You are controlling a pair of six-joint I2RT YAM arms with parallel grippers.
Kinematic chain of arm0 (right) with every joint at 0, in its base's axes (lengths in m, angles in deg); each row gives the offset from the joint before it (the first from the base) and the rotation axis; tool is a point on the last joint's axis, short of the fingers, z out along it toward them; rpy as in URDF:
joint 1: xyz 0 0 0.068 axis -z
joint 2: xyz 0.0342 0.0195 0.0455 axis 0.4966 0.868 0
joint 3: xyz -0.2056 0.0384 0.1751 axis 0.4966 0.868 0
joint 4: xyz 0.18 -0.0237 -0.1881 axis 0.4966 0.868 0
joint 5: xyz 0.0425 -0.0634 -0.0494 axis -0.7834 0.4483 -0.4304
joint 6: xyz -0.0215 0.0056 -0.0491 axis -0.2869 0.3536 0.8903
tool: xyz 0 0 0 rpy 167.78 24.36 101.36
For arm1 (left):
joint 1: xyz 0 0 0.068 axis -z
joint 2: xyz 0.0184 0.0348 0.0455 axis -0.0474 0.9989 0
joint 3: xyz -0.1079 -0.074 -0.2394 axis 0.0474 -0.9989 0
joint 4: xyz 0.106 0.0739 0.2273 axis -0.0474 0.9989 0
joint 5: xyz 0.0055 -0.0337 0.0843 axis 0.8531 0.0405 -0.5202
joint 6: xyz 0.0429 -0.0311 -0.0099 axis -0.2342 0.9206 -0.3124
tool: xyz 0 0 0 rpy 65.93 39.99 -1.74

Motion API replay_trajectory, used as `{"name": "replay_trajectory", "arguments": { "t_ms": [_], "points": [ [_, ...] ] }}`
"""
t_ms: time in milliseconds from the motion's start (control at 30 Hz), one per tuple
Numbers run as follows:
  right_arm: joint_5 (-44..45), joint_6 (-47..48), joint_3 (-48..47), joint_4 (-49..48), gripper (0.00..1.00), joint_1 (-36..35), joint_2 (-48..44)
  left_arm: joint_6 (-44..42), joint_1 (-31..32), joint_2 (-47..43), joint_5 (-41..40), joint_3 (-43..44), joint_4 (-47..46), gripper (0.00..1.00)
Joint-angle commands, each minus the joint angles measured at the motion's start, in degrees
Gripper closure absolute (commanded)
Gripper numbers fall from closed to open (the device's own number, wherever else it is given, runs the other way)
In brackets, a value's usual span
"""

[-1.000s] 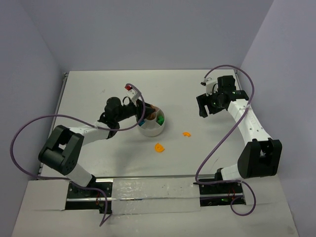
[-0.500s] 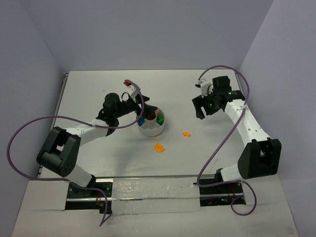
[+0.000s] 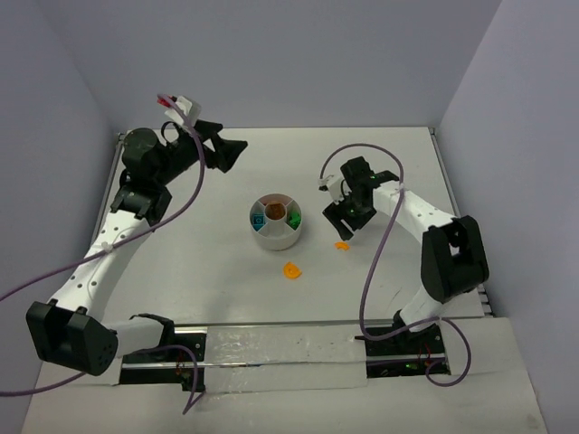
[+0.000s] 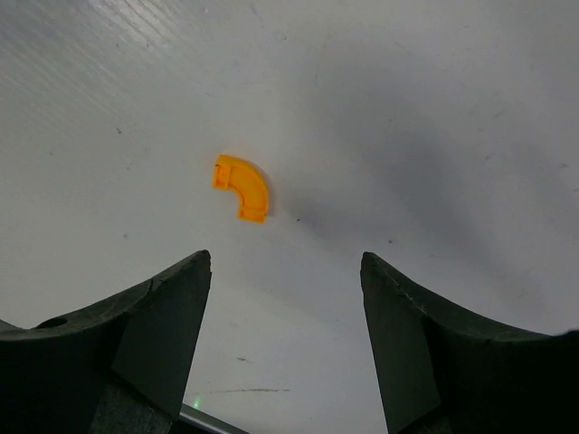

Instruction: Sort the legos into containers by color

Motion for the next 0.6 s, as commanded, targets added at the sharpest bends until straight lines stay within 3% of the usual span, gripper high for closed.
{"name": "replay_trajectory", "arguments": {
  "t_ms": [0, 200, 567],
  "points": [
    [2.8, 1.15, -2.53, 0.56, 0.27, -2.83, 3.6, -3.8, -4.51, -0.42, -0.12, 3.22, 17.9, 0.05],
    [3.61, 2.92, -3.67, 0.84, 0.32, -4.73, 7.35, -1.04, -11.35, 0.09, 8.83, 2.56, 20.01, 0.08],
    [3.95, 3.08, -4.04, 0.12, 0.37, -6.36, 11.34, -0.99, -14.9, 0.9, 10.01, 1.64, 20.53, 0.08]
  ]
}}
